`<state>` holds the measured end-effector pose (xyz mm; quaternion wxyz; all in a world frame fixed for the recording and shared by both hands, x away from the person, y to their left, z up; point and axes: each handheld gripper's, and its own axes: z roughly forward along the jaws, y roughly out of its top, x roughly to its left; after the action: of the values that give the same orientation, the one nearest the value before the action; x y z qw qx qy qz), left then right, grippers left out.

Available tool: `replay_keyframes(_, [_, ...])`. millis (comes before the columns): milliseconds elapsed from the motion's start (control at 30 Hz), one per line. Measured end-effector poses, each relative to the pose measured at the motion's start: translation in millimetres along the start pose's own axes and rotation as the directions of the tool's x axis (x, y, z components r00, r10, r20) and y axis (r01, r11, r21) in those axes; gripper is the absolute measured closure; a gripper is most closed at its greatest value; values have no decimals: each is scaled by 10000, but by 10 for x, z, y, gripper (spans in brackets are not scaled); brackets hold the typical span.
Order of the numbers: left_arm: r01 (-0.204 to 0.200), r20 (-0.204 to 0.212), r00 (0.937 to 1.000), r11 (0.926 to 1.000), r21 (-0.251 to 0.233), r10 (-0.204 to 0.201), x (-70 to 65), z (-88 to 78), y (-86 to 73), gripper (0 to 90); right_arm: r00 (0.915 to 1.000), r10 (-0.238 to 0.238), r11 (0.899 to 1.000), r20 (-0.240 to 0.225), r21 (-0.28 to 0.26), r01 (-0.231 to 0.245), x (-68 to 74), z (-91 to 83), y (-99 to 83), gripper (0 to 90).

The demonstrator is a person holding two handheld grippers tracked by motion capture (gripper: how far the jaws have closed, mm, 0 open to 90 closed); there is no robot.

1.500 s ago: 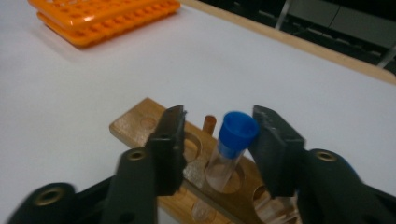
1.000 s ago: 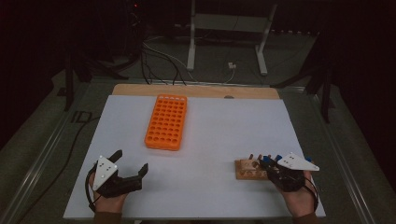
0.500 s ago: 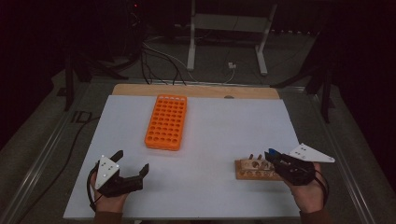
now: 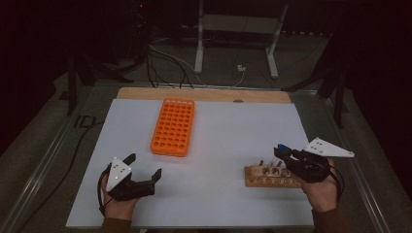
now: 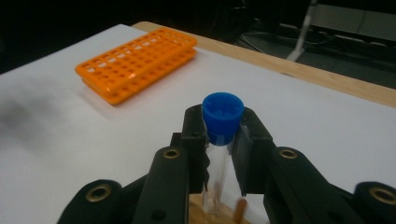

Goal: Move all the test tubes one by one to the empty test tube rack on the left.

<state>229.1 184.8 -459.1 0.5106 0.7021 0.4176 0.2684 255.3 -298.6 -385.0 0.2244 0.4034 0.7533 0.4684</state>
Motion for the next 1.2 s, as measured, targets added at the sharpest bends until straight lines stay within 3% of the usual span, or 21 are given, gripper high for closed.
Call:
replay_keyframes(200, [-273,449,9986,9996,100,268,-130,114,153,11,9985,-125,9998,-531,-139,118,109,198,83,767])
replay_keyframes(333, [-728,851,9938,9973,81,718,-290,297,301,11,9968,-270,9996,-751,-144,260,179,326,127,767])
replay_keyframes(433, [-843,1015,9914,9964,78,831,-359,381,344,11,9956,-357,9992,-870,-203,340,221,402,146,767])
replay_keyframes(633, [-1242,1507,9813,9921,195,1199,-605,660,437,13,9931,-416,9991,-1094,-118,406,291,518,152,767])
replay_keyframes(800, [-1621,1983,9682,9862,338,1523,-881,913,501,38,9892,-541,9985,-1361,-100,532,392,621,203,767])
replay_keyframes(1033, [-1475,2469,9605,9872,603,1285,-1088,1108,529,86,9846,-571,9984,-1650,-112,561,495,705,253,767])
replay_keyframes(1200, [-1638,2664,9536,9842,676,1404,-1218,1188,538,231,9810,-550,9985,-1861,-48,551,579,782,254,767])
